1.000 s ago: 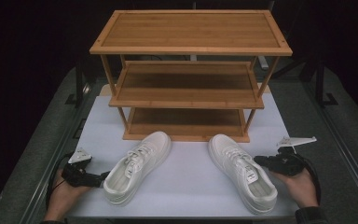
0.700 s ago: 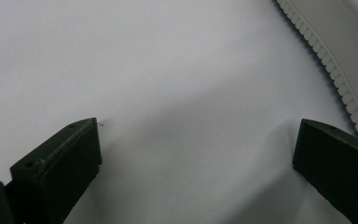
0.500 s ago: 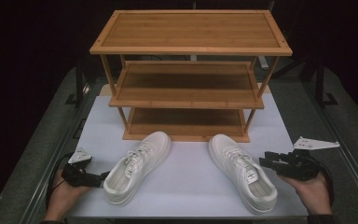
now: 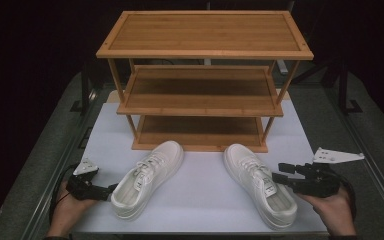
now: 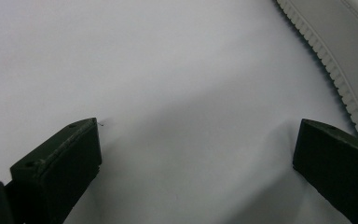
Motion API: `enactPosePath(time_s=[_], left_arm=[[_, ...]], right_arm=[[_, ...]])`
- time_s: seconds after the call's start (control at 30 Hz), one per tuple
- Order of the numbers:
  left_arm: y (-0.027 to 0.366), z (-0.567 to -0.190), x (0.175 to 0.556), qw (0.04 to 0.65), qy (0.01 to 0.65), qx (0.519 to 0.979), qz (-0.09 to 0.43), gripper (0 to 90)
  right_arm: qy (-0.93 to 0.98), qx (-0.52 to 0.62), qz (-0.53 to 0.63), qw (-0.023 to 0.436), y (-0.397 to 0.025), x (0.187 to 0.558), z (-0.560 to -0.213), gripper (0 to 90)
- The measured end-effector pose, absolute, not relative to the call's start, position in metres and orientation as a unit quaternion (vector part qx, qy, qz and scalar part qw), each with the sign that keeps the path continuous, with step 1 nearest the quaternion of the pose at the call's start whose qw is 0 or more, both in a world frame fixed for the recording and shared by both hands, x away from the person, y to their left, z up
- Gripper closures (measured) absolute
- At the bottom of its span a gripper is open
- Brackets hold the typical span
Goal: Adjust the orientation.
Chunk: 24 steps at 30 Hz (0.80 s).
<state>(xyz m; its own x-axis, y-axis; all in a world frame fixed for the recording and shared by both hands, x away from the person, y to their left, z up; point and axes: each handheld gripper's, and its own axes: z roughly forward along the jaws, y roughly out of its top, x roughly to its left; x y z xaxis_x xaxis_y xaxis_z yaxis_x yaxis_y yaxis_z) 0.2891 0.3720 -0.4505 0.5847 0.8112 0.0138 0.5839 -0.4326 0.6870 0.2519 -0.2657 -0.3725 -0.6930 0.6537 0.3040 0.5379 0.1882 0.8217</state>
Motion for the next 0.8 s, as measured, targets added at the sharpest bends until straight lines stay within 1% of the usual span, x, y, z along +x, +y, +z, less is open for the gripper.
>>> enactPosePath(time_s=[0.1, 0.27, 0.3, 0.37, 0.4, 0.43, 0.5, 0.57, 0.8], left_arm=[[0.372, -0.451, 0.289, 0.326, 0.421, 0.828, 0.174, 0.4], [0.372, -0.451, 0.289, 0.326, 0.421, 0.828, 0.174, 0.4], [0.372, -0.451, 0.289, 0.326, 0.421, 0.828, 0.174, 0.4], [0.372, -0.451, 0.289, 0.326, 0.421, 0.828, 0.175, 0.4], [0.372, -0.451, 0.289, 0.326, 0.421, 0.828, 0.175, 0.4], [0.372, -0.451, 0.289, 0.326, 0.421, 0.828, 0.175, 0.4], [0.372, -0.451, 0.289, 0.326, 0.421, 0.828, 0.175, 0.4], [0.372, -0.451, 0.289, 0.326, 0.421, 0.828, 0.175, 0.4], [0.372, -0.451, 0.289, 0.327, 0.421, 0.828, 0.175, 0.4]], right_arm=[[0.778, 0.388, 0.492, 0.057, -0.258, 0.256, -0.380, 44.1], [0.792, 0.390, 0.466, 0.059, -0.252, 0.260, -0.389, 45.4], [0.795, 0.395, 0.455, 0.071, -0.252, 0.261, -0.392, 50.2], [0.796, 0.393, 0.455, 0.070, -0.253, 0.261, -0.392, 53.6], [0.796, 0.393, 0.455, 0.070, -0.253, 0.261, -0.392, 53.6], [0.793, 0.386, 0.465, 0.076, -0.256, 0.259, -0.390, 68.5], [0.792, 0.384, 0.468, 0.084, -0.258, 0.258, -0.388, 78.5], [0.793, 0.381, 0.466, 0.091, -0.258, 0.258, -0.387, 82.4], [0.788, 0.382, 0.476, 0.087, -0.257, 0.258, -0.385, 83.9]])
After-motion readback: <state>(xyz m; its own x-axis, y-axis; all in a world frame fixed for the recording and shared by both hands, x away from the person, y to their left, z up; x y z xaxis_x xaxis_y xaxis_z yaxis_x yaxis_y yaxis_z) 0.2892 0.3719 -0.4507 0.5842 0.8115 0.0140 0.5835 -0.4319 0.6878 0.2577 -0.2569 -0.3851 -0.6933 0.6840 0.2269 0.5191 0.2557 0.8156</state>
